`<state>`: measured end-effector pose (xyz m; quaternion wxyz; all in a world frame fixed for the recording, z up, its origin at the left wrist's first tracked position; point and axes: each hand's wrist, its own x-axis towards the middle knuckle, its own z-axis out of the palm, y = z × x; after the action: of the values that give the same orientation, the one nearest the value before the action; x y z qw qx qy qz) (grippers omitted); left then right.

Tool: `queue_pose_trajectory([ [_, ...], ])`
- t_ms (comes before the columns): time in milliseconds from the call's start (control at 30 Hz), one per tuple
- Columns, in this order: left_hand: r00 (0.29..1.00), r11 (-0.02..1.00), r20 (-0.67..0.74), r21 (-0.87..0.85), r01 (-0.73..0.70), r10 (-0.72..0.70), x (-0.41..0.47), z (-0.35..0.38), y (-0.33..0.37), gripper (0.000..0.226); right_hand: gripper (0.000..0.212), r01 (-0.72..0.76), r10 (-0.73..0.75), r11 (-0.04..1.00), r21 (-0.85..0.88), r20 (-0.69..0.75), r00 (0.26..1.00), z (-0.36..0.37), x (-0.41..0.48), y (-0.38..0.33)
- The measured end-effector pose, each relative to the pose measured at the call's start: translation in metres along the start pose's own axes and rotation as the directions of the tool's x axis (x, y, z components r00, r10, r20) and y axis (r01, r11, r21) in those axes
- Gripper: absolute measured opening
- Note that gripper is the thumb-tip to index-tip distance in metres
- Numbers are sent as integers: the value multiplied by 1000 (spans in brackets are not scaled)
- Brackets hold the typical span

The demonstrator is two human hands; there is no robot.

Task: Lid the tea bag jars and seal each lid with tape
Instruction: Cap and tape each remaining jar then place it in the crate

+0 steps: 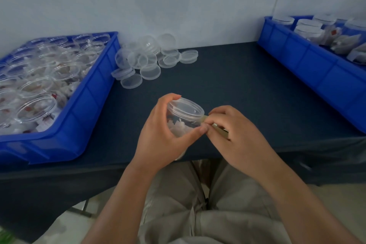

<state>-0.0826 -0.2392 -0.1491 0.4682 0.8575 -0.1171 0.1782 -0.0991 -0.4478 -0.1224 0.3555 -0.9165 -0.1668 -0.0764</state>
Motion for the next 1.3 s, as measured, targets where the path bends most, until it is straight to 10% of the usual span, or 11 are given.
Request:
queue_pose_trajectory([
  [600,997,997,-29,35,-65,66,3,1,4,52,32,13,-15,999,-52,-20,1000,-1,0,0],
  [1133,954,881,157,-367,297,-256,5,-33,-6,52,43,-50,28,995,92,233,972,-11,-5,7],
  [1300,895,679,334,-586,442,-294,-2,-36,-10,60,45,-80,69,996,37,236,969,-15,0,15],
])
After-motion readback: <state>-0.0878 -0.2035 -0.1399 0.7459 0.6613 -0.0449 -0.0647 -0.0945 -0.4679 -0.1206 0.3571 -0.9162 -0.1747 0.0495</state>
